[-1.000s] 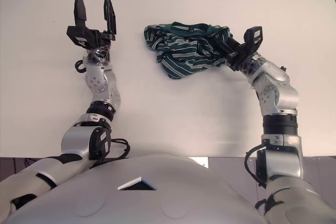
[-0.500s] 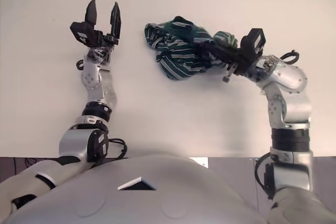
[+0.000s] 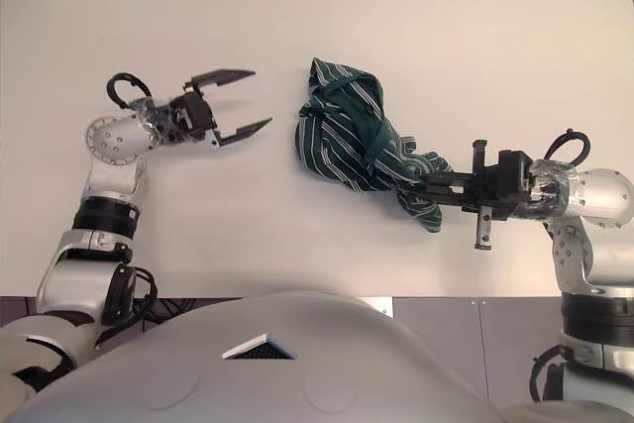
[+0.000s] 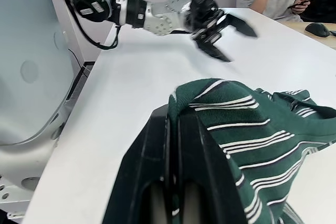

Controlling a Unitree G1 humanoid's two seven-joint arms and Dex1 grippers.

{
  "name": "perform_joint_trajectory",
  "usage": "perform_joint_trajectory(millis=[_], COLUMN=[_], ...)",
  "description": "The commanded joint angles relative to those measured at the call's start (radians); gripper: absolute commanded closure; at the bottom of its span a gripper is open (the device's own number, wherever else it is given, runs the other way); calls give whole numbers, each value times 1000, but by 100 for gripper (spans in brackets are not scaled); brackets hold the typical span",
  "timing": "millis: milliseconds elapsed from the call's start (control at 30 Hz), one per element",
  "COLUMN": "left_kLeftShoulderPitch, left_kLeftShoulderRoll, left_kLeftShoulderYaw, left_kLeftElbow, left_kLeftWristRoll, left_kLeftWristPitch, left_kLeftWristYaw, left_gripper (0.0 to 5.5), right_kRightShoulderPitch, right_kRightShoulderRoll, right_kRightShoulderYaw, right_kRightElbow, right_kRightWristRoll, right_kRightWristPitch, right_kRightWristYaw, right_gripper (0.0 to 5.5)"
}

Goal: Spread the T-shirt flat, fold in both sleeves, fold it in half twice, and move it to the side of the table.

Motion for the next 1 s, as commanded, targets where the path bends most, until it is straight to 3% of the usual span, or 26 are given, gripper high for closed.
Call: perform_joint_trajectory(millis=[33, 167, 400, 1000], left_kLeftShoulderPitch=[-159, -287, -395, -422], left_kLeftShoulderRoll=[-53, -72, -106, -116], left_kLeftShoulderYaw=[-80, -169, -324, -437], left_kLeftElbow=[152, 308, 479, 570], left_kLeftWristRoll=[239, 435, 631, 674], left_kLeftWristPitch=[-76, -97, -69, -38], left_kLeftWristYaw=[252, 501, 764, 857], left_gripper=[206, 206, 206, 206], right_kRightShoulderPitch=[18, 9, -20, -46], right_kRightShoulderRoll=[-10, -7, -5, 22], right_kRightShoulderYaw=[2, 5, 9, 38], right_kRightElbow=[-14, -28, -45, -2], right_kRightWristRoll=[10, 10, 15, -5], right_kRightWristPitch=[-7, 7, 30, -8], right_kRightWristYaw=[23, 11, -9, -29], right_gripper=[548, 548, 548, 548])
